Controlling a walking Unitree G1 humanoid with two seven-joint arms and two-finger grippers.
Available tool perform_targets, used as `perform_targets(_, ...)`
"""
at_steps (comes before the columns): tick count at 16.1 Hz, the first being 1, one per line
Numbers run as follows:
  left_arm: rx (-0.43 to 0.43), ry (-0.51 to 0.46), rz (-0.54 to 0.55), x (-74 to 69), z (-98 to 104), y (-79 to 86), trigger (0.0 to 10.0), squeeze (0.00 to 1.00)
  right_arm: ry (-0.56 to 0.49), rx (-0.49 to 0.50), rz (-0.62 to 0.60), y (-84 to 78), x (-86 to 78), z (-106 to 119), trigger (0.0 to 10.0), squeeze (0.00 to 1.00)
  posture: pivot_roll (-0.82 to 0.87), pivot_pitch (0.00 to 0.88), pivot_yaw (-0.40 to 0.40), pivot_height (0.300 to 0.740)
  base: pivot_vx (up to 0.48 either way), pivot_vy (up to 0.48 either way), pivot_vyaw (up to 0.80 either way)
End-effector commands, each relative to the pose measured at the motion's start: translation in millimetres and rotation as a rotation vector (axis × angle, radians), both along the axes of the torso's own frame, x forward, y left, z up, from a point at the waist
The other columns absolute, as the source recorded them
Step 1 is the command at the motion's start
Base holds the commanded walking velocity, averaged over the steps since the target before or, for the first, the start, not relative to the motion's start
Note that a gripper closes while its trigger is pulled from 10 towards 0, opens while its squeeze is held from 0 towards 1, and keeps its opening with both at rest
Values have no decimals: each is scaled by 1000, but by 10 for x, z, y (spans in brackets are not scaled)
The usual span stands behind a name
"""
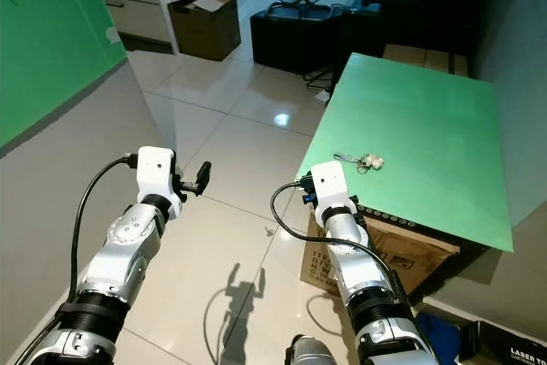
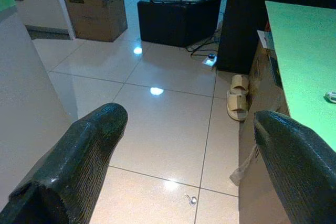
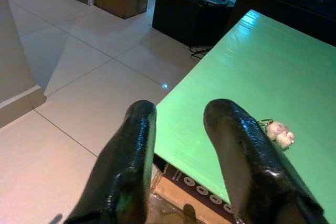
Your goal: Hang keys on a hook
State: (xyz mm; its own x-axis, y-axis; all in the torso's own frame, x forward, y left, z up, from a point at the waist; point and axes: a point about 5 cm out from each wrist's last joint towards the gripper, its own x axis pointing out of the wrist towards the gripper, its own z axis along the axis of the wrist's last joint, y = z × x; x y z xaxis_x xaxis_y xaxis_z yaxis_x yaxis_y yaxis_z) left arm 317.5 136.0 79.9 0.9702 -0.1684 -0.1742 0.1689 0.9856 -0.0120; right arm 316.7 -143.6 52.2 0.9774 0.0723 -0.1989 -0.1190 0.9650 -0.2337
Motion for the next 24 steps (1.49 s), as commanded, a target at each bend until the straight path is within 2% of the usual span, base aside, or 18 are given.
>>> perform_targets(1,15,-8,0,-1,9,0,10000,0,-10,10,6,15,6,31,10000,1000,-194,0,82,740,0,0,0)
perform_targets(6,21,-7,-17,2,10,-10,10000,0,6,-12,-23,-26,-2,17,10000,1000,-201,0,92,740,0,0,0)
perform_targets(7,19,-7,-20,4,13,-14,10000,0,10,-13,-34,-44,0,11,10000,0,-203,0,94,740,0,0,0)
perform_targets(10,20,-7,-25,2,14,-23,10000,0,30,23,-35,-49,-13,-11,10000,0,-205,0,96,740,0,0,-729)
perform_targets(13,21,-3,-34,-2,7,-30,10000,0,25,17,-24,-27,-30,-16,10000,0,-207,0,98,740,0,0,-719)
perform_targets(16,39,-7,-41,7,10,-22,10000,0,2,-8,-9,-7,-24,13,10000,0,-207,0,100,740,0,0,0)
perform_targets(24,57,-11,-76,-7,-2,-65,10000,0,5,-10,17,17,-45,0,10000,0,-216,0,102,740,464,0,0)
